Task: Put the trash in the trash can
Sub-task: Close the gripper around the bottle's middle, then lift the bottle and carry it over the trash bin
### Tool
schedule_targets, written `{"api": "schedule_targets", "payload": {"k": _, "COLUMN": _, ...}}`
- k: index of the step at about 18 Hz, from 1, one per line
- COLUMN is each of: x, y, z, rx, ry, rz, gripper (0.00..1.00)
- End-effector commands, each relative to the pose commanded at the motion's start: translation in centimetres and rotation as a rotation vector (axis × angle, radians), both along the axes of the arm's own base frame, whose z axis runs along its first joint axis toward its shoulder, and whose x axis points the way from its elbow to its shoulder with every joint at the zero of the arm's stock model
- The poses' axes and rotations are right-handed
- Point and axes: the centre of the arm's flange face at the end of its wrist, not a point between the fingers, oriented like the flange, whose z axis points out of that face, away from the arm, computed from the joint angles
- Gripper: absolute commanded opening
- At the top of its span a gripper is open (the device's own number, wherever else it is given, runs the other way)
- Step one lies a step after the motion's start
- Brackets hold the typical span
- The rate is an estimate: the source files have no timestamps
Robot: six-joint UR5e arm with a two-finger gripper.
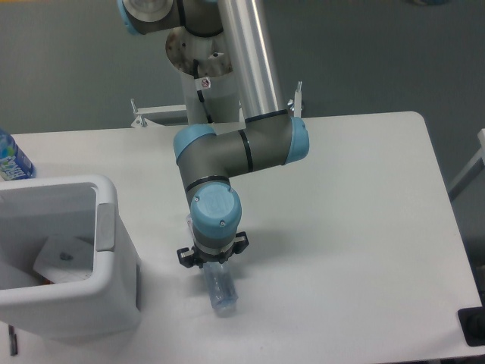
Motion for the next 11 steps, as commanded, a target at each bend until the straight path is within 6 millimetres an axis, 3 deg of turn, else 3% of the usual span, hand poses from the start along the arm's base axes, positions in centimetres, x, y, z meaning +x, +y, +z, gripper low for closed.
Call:
{"api": "schedule_targets", "payload": {"k": 3, "x": -1.0, "y": -0.7, "z": 2.2, "rx": 0.034, "ry": 0.019, "rz": -0.003, "gripper": 0.56}}
{"api": "schedule_targets", "payload": {"k": 5, "x": -2.6, "y": -1.4, "z": 4.9, "rx": 0.079, "ry": 0.044, "rz": 0.009, "gripper": 0.55}}
{"api": "schedule_targets", "payload": {"k": 11, "x": -7.4, "y": -0.2, "z": 13.8, "rx": 0.375, "ry": 0.139, "rz": 0.053, "gripper": 0.54}}
